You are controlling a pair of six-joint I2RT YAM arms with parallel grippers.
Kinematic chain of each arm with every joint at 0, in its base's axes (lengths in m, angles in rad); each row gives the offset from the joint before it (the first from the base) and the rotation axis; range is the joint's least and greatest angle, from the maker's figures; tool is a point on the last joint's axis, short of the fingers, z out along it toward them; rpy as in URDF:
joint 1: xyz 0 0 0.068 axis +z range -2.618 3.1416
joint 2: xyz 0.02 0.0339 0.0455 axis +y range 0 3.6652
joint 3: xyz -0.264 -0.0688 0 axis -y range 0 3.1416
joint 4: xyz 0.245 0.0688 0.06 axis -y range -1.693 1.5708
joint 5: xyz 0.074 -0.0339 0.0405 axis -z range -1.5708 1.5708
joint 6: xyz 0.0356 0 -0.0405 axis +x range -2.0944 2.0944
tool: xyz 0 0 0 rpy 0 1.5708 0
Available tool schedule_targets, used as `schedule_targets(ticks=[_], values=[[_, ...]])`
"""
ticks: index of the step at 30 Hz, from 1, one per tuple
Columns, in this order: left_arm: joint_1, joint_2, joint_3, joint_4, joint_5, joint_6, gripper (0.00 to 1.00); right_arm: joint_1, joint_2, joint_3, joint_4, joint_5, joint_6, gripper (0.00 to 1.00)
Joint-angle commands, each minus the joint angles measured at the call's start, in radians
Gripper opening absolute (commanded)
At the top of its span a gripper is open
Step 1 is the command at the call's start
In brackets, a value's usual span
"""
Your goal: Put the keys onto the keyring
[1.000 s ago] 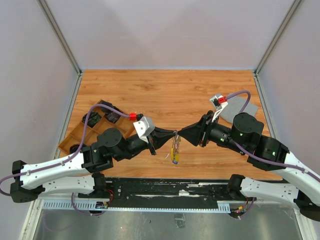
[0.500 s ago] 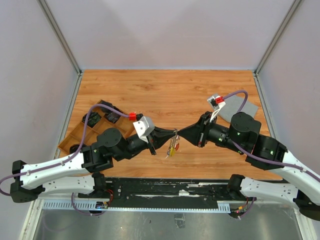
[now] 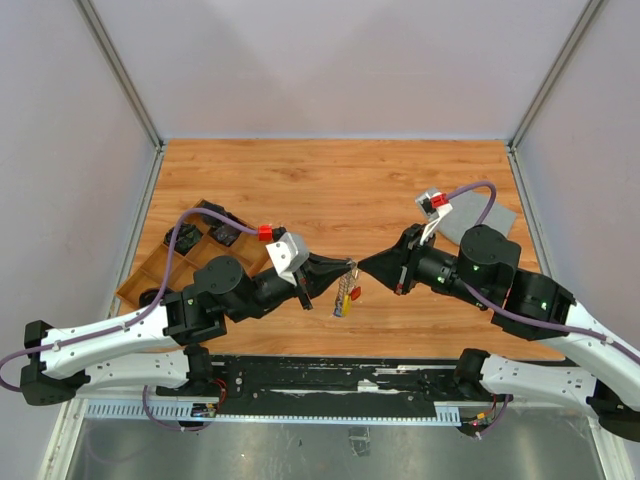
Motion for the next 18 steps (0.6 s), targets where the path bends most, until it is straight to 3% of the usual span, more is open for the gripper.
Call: schedule_targets(ticks=[1, 18], values=[[0.003, -0.023, 0.009, 0.078, -0.015, 0.009, 0.0, 0.0, -0.002, 0.013, -0.068, 0.068, 0.001, 0.0], [0.003, -0.024, 0.006, 0.084, -0.001, 0.009, 0.0, 0.0, 0.027, -0.007, -0.05, 0.011, -0.005, 0.01]])
